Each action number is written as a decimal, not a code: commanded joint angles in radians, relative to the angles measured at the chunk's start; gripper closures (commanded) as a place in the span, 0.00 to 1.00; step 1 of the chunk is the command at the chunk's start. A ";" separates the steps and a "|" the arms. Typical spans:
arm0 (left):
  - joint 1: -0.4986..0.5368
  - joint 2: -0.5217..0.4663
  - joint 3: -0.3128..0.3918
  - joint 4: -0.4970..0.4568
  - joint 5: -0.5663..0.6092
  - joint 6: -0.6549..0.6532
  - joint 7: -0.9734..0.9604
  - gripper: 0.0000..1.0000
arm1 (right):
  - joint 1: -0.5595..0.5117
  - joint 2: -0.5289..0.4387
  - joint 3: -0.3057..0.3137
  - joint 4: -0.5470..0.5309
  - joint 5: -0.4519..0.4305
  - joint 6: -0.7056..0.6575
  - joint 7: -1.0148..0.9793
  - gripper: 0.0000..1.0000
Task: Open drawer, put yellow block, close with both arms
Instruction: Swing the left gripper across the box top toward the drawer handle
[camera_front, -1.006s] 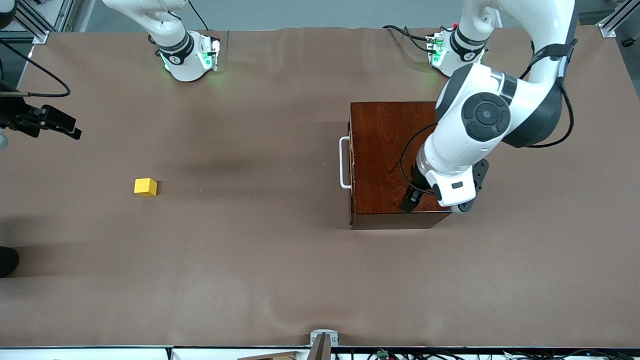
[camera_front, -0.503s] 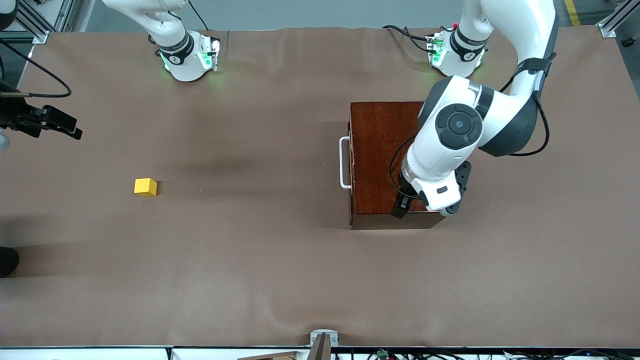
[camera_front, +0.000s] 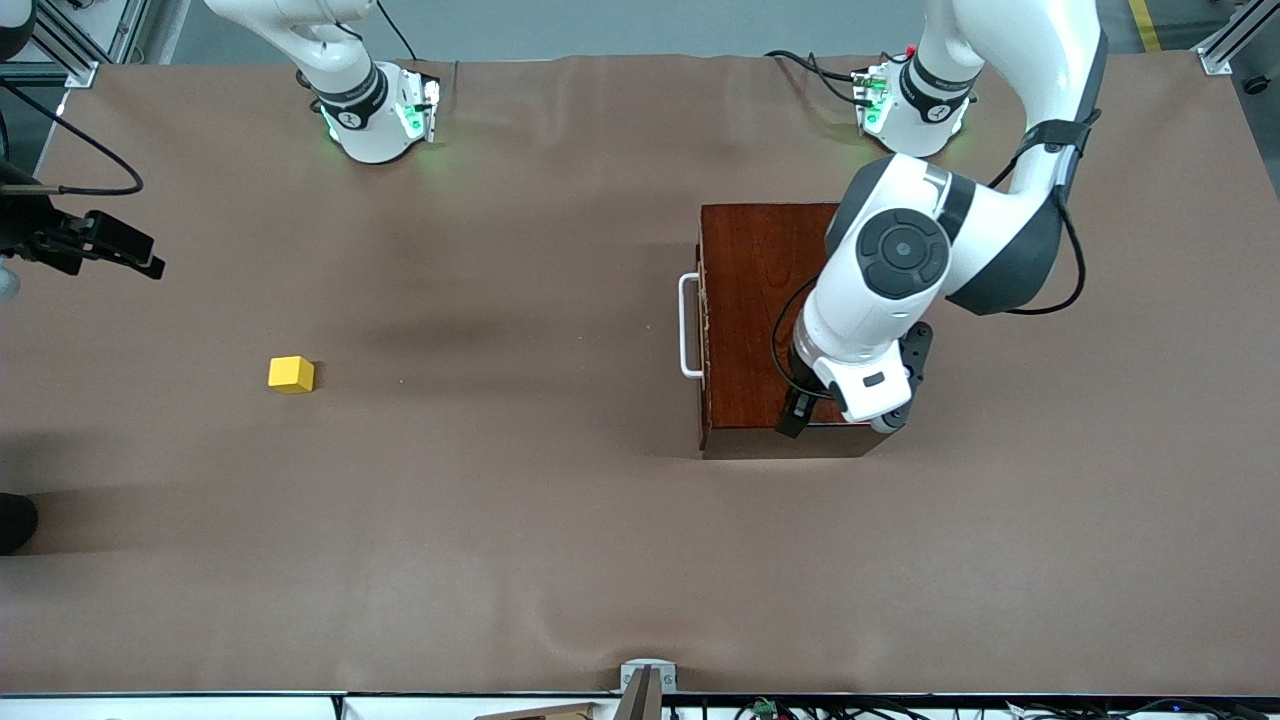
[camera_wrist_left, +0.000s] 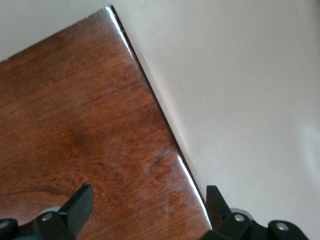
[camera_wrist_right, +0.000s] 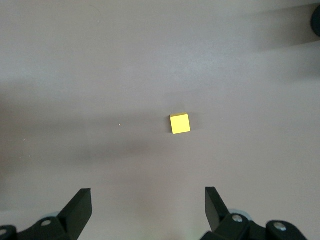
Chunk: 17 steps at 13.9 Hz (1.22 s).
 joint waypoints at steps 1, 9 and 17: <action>-0.029 0.027 0.005 0.023 0.028 0.024 -0.016 0.00 | 0.009 -0.019 -0.003 -0.018 -0.012 0.006 0.005 0.00; -0.031 0.038 0.014 0.025 0.028 0.043 -0.002 0.00 | 0.010 -0.017 -0.003 -0.018 -0.013 0.004 0.005 0.00; -0.032 0.054 0.014 0.026 0.040 0.058 -0.002 0.00 | 0.010 -0.019 -0.005 -0.018 -0.013 0.004 0.005 0.00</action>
